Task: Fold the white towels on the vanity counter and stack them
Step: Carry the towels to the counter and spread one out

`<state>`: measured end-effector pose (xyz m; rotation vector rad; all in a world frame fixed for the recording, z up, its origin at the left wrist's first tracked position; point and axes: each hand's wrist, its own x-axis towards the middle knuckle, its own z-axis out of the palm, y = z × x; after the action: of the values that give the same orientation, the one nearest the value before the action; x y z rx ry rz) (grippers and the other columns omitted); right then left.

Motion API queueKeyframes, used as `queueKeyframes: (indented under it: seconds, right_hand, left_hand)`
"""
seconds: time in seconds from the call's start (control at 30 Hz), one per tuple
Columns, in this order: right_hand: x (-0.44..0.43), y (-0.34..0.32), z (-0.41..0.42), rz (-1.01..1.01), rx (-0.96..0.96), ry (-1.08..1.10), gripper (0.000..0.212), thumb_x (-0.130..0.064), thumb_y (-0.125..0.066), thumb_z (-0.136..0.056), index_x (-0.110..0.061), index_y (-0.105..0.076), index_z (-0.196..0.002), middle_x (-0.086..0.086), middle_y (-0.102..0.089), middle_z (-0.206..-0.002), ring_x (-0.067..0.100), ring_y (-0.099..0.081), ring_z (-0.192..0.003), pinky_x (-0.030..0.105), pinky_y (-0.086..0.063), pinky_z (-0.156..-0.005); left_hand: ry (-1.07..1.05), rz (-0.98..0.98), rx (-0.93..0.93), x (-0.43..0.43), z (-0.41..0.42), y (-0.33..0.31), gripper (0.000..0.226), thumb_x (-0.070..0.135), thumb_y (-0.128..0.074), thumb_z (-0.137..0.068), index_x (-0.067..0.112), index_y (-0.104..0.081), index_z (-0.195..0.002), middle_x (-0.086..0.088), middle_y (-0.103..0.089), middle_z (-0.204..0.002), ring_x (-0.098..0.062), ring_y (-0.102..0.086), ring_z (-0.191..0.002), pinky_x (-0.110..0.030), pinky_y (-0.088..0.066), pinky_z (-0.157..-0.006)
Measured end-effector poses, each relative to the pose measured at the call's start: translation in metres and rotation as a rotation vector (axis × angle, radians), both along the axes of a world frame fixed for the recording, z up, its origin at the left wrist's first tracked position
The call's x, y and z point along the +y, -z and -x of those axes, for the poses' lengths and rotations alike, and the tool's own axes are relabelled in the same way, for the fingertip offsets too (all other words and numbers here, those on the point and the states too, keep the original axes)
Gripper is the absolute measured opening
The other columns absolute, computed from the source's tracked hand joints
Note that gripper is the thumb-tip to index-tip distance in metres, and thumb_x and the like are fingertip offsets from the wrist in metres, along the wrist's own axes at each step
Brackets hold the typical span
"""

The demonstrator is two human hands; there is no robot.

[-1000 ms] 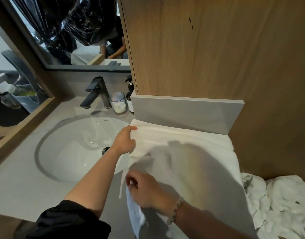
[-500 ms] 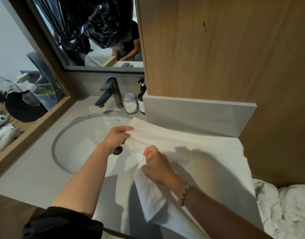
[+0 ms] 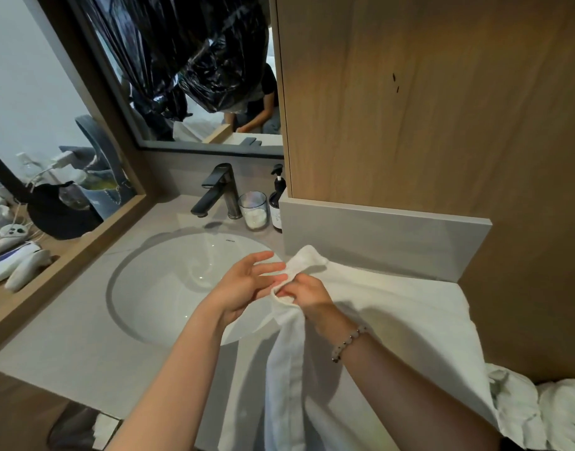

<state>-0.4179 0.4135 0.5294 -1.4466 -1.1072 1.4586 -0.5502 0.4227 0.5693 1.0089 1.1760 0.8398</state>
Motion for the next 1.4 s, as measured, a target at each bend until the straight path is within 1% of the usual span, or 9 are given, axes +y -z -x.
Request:
queueKeyframes:
  seconds: [0.13,0.43,0.57,0.73,0.83,1.0,1.13,1.27,1.4]
  right_hand:
    - [0.001,-0.009,0.002,0.118,0.194,-0.041,0.026,-0.032,-0.056,-0.088,-0.016,-0.064,-0.069,0.0,-0.065,-0.063,0.006,-0.061,-0.055,0.014,-0.047,-0.059]
    - [-0.001,-0.014,-0.003,-0.059,-0.005,-0.031,0.025,-0.002,-0.041,-0.093,-0.007,-0.064,-0.102,0.005,-0.063,-0.092,0.016,-0.058,-0.085,0.018,-0.046,-0.071]
    - [-0.011,-0.006,0.002,-0.095,-0.075,-0.129,0.023,0.002,-0.04,-0.092,-0.007,-0.062,-0.092,0.008,-0.06,-0.094,0.017,-0.056,-0.092,0.022,-0.043,-0.08]
    - [-0.015,-0.007,-0.014,-0.077,-0.085,-0.234,0.019,0.0,-0.042,-0.092,-0.011,-0.057,-0.09,-0.015,-0.06,-0.061,-0.004,-0.053,-0.057,0.006,-0.036,-0.051]
    - [-0.014,-0.003,-0.038,-0.223,-0.314,0.035,0.03,-0.014,-0.044,-0.087,-0.011,-0.066,-0.106,-0.007,-0.067,-0.097,0.01,-0.061,-0.092,0.003,-0.038,-0.069]
    - [-0.029,0.026,-0.109,-0.165,-0.946,0.653,0.047,-0.029,-0.062,-0.068,-0.009,-0.065,-0.111,0.016,-0.063,-0.113,0.037,-0.054,-0.108,0.04,-0.042,-0.086]
    - [-0.041,0.045,-0.126,0.202,-1.021,0.355,0.065,-0.058,-0.047,-0.084,-0.021,-0.043,-0.137,0.01,-0.039,-0.145,0.029,-0.029,-0.137,0.046,-0.022,-0.112]
    - [-0.043,0.048,-0.113,0.194,-1.012,0.075,0.067,-0.064,-0.032,-0.089,-0.028,-0.029,-0.146,0.011,-0.008,-0.158,0.027,-0.004,-0.145,0.043,-0.007,-0.116]
    - [-0.043,0.039,-0.119,0.177,-1.085,-0.107,0.063,-0.052,-0.05,-0.084,-0.029,-0.036,-0.142,0.012,-0.017,-0.156,0.026,-0.017,-0.143,0.034,-0.02,-0.113]
  left_hand:
    - [-0.079,-0.017,0.161,0.001,-0.002,0.008,0.043,-0.003,-0.067,-0.08,0.011,-0.053,-0.119,-0.008,-0.059,-0.115,-0.013,-0.064,-0.083,-0.018,-0.054,-0.064]
    - [-0.046,0.142,0.263,0.003,-0.006,0.015,0.04,0.052,-0.056,-0.086,0.019,-0.059,-0.108,0.001,-0.066,-0.104,-0.016,-0.063,-0.095,-0.028,-0.052,-0.078]
    - [-0.015,0.04,0.41,0.025,-0.032,0.007,0.049,0.033,-0.07,-0.081,0.02,-0.045,-0.122,-0.002,-0.062,-0.104,-0.016,-0.062,-0.084,-0.025,-0.047,-0.07]
    - [-0.019,-0.216,0.643,0.044,-0.064,0.012,0.017,0.015,-0.049,-0.093,0.016,-0.063,-0.103,-0.009,-0.062,-0.101,-0.025,-0.057,-0.093,-0.029,-0.043,-0.081]
    - [-0.185,-0.202,0.487,0.048,-0.067,0.016,0.016,0.021,-0.051,-0.093,0.01,-0.061,-0.087,-0.012,-0.062,-0.089,-0.027,-0.057,-0.086,-0.037,-0.046,-0.079]
    - [-0.308,-0.162,0.352,0.048,-0.057,0.02,0.022,0.025,-0.054,-0.093,0.017,-0.059,-0.072,-0.011,-0.062,-0.085,-0.025,-0.057,-0.078,-0.034,-0.047,-0.074]
    - [-0.386,-0.145,0.263,0.046,-0.051,0.021,0.019,0.024,-0.05,-0.096,0.008,-0.061,-0.095,-0.006,-0.06,-0.079,-0.023,-0.056,-0.075,-0.03,-0.045,-0.069]
    - [-0.403,-0.152,0.251,0.043,-0.05,0.016,0.019,0.024,-0.05,-0.096,0.012,-0.058,-0.084,0.001,-0.055,-0.072,-0.013,-0.05,-0.064,-0.024,-0.041,-0.057]
    - [-0.4,-0.137,0.195,0.044,-0.049,0.01,0.02,0.027,-0.051,-0.095,0.021,-0.057,-0.077,0.0,-0.058,-0.076,-0.019,-0.054,-0.074,-0.031,-0.046,-0.073]
